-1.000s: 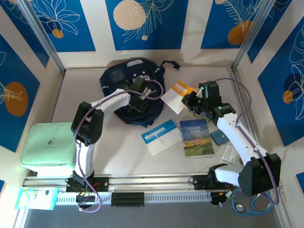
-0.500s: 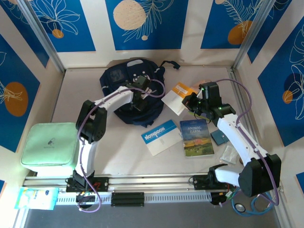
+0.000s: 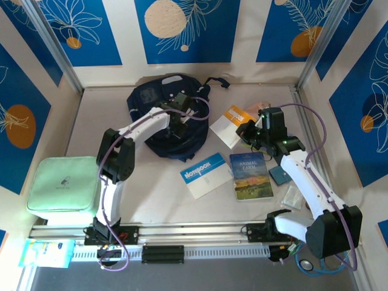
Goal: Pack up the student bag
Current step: Open the student bag at the top-center of the table, then place the book in the student bag.
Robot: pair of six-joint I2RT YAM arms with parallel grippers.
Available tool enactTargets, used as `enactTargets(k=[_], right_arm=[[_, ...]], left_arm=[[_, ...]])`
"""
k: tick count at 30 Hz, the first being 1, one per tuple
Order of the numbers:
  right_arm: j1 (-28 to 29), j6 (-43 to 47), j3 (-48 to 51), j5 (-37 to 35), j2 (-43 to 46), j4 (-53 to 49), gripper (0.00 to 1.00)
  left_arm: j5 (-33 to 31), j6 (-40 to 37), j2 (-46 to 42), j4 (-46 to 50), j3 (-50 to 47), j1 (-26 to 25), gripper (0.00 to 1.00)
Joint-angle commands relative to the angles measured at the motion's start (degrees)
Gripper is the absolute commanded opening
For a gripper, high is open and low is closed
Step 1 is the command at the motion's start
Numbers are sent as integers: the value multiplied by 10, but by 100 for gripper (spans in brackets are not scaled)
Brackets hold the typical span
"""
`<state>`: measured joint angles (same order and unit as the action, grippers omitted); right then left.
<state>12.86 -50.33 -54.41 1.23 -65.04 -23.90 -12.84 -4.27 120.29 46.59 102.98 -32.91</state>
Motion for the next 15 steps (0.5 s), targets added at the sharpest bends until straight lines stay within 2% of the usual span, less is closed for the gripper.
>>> enactTargets(k=[1, 4, 8, 12, 15], right_arm=[[-8, 9, 13, -4, 24, -1, 0], [-13, 9, 18, 10, 28, 2, 0], [-16, -1, 30, 64, 19, 31, 0], [-13, -32, 49, 124, 25, 91, 0], [10, -61, 60, 139, 13, 135, 0]], left_arm=[[18, 32, -79, 0, 18, 3, 0], [9, 43, -116, -27, 5, 3, 0], [-28, 61, -148, -67, -6, 4, 0], [2, 76, -173, -89, -5, 4, 0], [23, 87, -190, -98, -2, 3, 0]])
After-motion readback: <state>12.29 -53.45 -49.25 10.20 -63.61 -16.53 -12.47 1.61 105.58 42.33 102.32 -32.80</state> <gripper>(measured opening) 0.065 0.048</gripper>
